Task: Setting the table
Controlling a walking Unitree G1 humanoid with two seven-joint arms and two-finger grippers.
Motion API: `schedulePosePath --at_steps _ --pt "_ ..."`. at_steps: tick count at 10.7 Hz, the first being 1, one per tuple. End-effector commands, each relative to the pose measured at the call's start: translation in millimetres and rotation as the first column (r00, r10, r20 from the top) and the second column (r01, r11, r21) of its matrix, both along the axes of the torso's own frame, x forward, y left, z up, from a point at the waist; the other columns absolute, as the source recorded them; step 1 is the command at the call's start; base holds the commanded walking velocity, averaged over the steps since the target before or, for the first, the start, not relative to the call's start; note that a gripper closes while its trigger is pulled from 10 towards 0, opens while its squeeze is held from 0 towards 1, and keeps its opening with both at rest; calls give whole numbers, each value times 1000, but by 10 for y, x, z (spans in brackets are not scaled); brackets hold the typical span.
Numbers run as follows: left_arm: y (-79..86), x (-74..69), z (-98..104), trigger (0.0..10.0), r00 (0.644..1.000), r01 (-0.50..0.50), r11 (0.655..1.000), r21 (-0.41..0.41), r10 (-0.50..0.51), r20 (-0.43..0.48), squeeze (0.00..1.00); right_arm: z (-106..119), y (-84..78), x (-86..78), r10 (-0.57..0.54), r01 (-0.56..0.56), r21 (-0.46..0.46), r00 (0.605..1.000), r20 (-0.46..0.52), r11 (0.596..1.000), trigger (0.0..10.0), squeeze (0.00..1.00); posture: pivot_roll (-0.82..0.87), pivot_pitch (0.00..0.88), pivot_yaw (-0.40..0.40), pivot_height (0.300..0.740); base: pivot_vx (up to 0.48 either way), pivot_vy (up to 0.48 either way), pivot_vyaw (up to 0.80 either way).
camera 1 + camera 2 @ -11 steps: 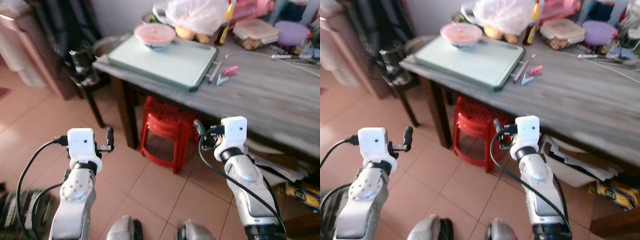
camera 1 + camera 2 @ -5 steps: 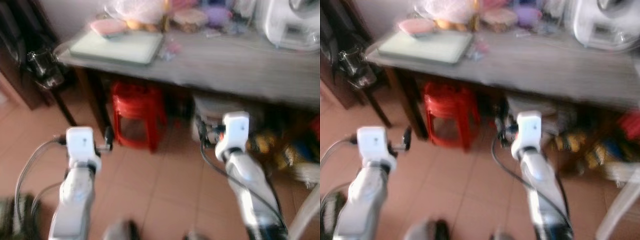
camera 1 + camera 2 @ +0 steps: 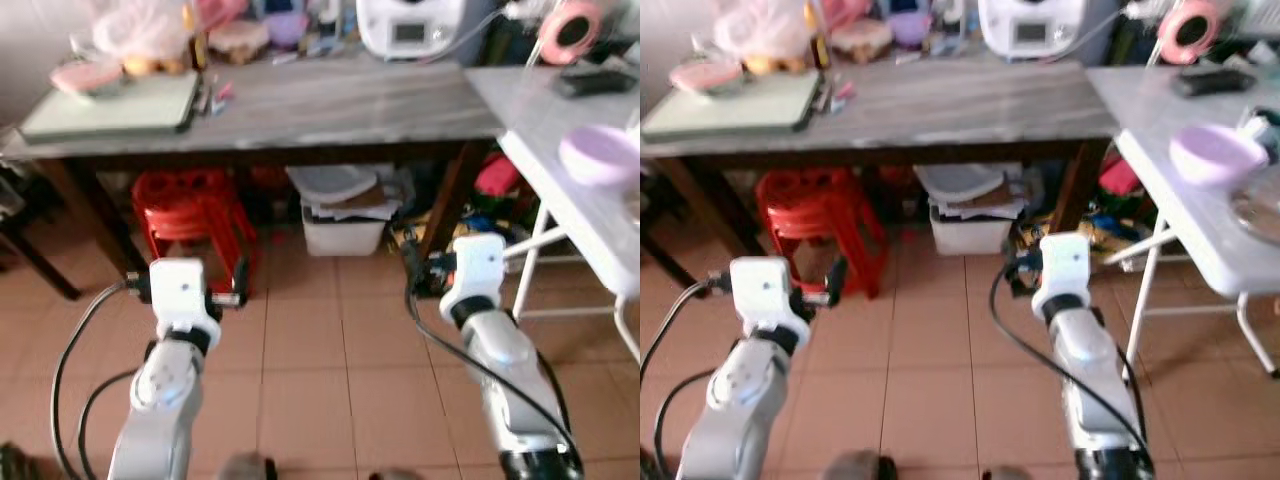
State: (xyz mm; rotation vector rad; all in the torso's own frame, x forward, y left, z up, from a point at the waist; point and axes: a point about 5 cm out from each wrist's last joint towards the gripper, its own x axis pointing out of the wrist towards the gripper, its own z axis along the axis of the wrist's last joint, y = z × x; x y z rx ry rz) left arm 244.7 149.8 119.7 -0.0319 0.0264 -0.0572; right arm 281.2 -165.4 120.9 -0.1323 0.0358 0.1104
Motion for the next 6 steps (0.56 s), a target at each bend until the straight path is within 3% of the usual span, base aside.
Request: schedulePosePath --at_steps 1,4,6 --pt "51 -8 1 10000 1000 0 1000 4 0 -4 0 45 53 27 9 -9 -11 1000 19 1000 10000 0 -5 113 23 740 0 0 0" --pt "43 -6 -4 10000 1000 0 1000 -3 0 -15 0 39 52 36 22 -23 15 1000 12 1000 10000 0 -8 109 21 740 0 -364 0" --pt "39 4 2 10000 1000 2 1000 -12 -2 -15 0 82 60 34 30 -30 -15 999 37 999 10000 0 -10 111 20 740 0 -469 0"
